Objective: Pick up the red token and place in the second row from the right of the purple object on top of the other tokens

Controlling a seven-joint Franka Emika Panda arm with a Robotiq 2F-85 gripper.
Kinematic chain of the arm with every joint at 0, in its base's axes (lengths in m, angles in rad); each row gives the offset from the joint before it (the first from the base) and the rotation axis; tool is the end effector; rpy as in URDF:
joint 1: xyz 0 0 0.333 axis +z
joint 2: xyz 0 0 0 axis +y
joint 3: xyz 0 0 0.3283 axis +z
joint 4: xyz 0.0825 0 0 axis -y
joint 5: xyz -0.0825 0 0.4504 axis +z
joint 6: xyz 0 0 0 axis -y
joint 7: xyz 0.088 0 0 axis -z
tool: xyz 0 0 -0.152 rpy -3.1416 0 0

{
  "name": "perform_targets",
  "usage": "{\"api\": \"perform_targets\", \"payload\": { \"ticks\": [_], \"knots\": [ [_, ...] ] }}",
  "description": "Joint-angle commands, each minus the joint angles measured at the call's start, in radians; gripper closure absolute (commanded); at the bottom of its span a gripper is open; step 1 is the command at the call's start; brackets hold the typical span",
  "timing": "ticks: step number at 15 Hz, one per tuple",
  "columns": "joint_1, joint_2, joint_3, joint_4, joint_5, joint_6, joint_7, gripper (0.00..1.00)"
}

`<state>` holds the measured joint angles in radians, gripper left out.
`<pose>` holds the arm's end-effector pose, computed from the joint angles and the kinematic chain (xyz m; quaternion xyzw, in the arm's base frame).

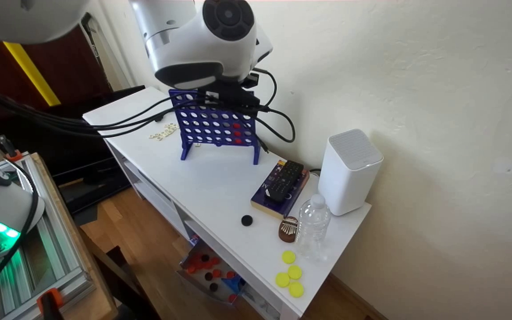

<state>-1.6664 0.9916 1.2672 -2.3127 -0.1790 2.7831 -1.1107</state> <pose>0.5794 -0.1449 0.1766 -0.8624 -0.2851 -0.3513 0.2273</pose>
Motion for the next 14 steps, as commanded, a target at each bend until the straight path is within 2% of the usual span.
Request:
{"api": "perform_targets", "payload": {
  "ticks": [1,14],
  "knots": [
    [-0.013,0.027,0.005,0.004,0.011,-0.016,-0.033,0.90],
    [0.003,0.028,-0.010,0.004,0.010,-0.016,-0.027,0.90]
  ]
}}
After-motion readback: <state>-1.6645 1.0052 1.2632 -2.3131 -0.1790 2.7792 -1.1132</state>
